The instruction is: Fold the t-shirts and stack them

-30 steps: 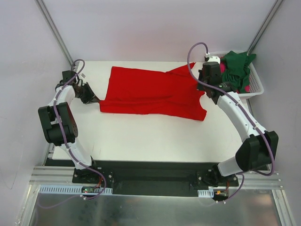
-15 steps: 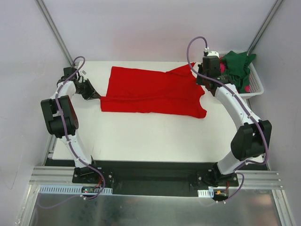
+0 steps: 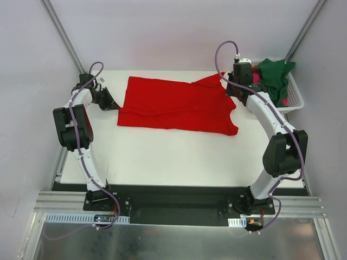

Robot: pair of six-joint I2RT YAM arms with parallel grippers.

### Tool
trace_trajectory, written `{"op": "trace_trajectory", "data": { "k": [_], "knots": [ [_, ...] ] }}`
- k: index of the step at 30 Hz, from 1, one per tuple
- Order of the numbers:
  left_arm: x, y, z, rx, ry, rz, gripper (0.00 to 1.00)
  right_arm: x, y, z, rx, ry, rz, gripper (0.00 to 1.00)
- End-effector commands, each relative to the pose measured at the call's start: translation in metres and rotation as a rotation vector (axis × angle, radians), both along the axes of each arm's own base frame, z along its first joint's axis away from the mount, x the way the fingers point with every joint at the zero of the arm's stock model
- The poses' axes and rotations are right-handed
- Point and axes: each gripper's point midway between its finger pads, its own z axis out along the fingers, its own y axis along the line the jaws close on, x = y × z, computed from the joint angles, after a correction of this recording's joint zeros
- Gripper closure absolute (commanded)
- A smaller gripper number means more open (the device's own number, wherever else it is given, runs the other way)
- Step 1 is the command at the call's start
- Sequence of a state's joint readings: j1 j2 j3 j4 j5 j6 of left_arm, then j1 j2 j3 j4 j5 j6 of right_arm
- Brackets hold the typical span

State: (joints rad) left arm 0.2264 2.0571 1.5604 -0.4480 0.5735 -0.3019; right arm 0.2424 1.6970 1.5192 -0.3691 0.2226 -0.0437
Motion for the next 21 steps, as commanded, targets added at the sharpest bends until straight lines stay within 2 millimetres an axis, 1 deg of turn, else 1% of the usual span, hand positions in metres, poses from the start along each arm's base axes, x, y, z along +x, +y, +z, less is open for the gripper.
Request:
{"op": "trace_trajectory", "data": {
  "k": [1,5,8,11,16,21],
  "knots": [
    [0.020,-0.010,0.011,-0.021,-0.043,-0.020,1.00,0.019,-0.002,0.025,0.015,-0.084,-0.002,0.99],
    [0.027,-0.017,0.008,-0.029,-0.040,-0.032,1.00,0.021,-0.008,0.025,0.009,-0.087,-0.015,0.98],
    [0.031,-0.017,0.006,-0.028,-0.041,-0.029,1.00,0.023,-0.012,0.028,0.008,-0.094,-0.026,0.98],
    [0.031,-0.016,0.002,-0.021,-0.032,-0.025,1.00,0.024,-0.018,0.030,0.009,-0.101,-0.039,0.99],
    [0.032,-0.014,0.000,-0.010,-0.031,-0.020,1.00,0.023,-0.025,0.042,-0.005,-0.128,-0.054,0.99],
    [0.034,-0.013,-0.002,-0.014,-0.025,-0.014,1.00,0.019,-0.030,0.059,-0.010,-0.167,-0.064,0.99]
  ]
}}
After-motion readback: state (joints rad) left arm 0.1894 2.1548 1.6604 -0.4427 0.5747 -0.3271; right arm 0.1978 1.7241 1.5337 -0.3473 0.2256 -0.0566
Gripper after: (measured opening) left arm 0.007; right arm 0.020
